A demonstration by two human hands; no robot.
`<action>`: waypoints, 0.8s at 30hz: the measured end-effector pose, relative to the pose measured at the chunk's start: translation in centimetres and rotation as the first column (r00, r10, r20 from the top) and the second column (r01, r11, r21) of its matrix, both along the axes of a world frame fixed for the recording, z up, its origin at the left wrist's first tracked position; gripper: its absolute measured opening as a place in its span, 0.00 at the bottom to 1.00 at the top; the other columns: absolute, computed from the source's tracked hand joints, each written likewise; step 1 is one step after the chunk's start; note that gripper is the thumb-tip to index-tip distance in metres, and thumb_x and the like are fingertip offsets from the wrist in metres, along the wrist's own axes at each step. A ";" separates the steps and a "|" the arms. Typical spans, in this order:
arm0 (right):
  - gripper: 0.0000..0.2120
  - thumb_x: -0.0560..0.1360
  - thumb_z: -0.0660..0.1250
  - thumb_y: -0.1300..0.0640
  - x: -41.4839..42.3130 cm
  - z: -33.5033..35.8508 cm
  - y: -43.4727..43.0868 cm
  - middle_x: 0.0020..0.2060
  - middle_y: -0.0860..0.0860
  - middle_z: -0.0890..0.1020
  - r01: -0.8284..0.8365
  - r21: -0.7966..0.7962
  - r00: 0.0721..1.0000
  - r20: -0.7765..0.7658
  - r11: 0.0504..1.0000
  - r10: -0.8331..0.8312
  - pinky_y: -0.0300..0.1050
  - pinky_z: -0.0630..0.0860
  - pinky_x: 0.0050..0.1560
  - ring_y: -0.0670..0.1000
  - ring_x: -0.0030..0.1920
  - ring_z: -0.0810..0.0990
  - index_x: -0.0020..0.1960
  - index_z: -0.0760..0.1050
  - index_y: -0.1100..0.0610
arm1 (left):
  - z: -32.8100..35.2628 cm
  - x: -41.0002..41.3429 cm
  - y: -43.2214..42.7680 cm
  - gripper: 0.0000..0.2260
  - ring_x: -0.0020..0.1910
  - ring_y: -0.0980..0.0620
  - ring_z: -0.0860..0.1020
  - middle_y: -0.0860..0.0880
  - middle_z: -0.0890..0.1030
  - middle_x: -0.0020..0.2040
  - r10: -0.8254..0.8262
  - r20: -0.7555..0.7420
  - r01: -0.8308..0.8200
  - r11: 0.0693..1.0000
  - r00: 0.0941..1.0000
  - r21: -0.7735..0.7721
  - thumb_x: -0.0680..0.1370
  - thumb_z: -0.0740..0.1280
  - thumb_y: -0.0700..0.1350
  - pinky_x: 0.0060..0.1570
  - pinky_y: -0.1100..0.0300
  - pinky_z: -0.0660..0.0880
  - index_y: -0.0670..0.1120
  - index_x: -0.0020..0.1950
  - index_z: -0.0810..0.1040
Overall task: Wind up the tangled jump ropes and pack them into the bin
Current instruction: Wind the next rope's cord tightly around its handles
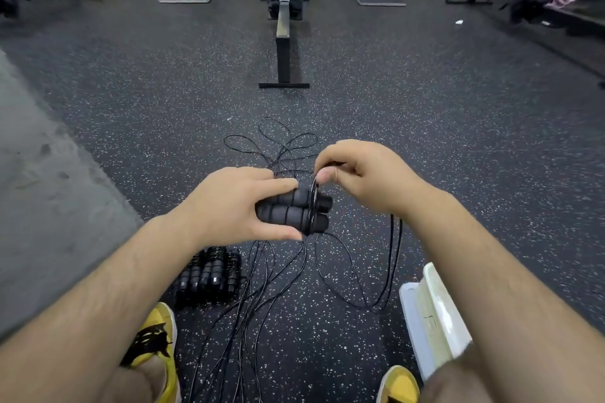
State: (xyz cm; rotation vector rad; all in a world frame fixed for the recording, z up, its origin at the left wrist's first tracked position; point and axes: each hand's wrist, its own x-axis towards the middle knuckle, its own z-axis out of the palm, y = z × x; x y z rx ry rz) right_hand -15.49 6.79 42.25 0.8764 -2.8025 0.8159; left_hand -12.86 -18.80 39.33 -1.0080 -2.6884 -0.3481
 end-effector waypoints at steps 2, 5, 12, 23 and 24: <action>0.04 0.79 0.66 0.49 -0.4 -1.0 0.3 0.45 0.43 0.81 0.013 -0.071 0.996 0.086 0.997 -0.007 0.51 0.76 0.53 0.46 0.47 0.77 0.50 0.80 0.45 | 0.2 0.5 0.5 0.32 0.43 0.53 0.78 0.57 0.76 0.41 -0.009 0.001 0.009 1.000 1.000 0.029 0.69 0.61 0.79 0.41 0.54 0.77 0.59 0.63 0.76; 0.07 0.80 0.64 0.51 -0.7 -2.4 0.5 0.46 0.42 0.82 0.011 -0.205 0.986 0.167 0.979 0.024 0.49 0.75 0.56 0.46 0.50 0.79 0.51 0.81 0.49 | 0.4 0.9 1.0 0.33 0.45 0.55 0.78 0.59 0.77 0.42 0.001 0.032 -0.003 0.996 0.999 0.087 0.69 0.60 0.79 0.44 0.53 0.78 0.60 0.64 0.75; 0.17 0.80 0.61 0.46 -0.1 -2.6 -0.2 0.37 0.54 0.79 0.025 -0.454 0.891 0.415 0.891 0.186 0.39 0.70 0.40 0.45 0.38 0.73 0.49 0.80 0.59 | 1.0 1.9 1.4 0.34 0.47 0.56 0.79 0.60 0.79 0.46 -0.018 0.089 0.002 0.985 0.996 0.173 0.68 0.60 0.79 0.48 0.53 0.78 0.61 0.66 0.74; 0.11 0.81 0.59 0.54 1.9 -2.9 -4.1 0.28 0.41 0.75 0.125 -0.397 0.805 0.576 0.909 0.141 0.39 0.65 0.31 0.43 0.28 0.67 0.42 0.75 0.50 | 1.6 1.9 1.2 0.31 0.50 0.57 0.77 0.59 0.80 0.48 0.233 0.121 -0.260 0.908 0.965 0.329 0.66 0.64 0.77 0.53 0.53 0.76 0.65 0.63 0.71; 0.13 0.82 0.57 0.49 2.2 -3.1 -4.6 0.29 0.41 0.75 0.116 -0.338 0.818 0.566 0.934 0.104 0.41 0.66 0.32 0.44 0.29 0.68 0.42 0.73 0.49 | 1.7 1.5 1.0 0.30 0.49 0.58 0.77 0.59 0.80 0.48 0.286 0.110 -0.306 0.892 0.952 0.332 0.66 0.63 0.77 0.51 0.54 0.76 0.65 0.63 0.72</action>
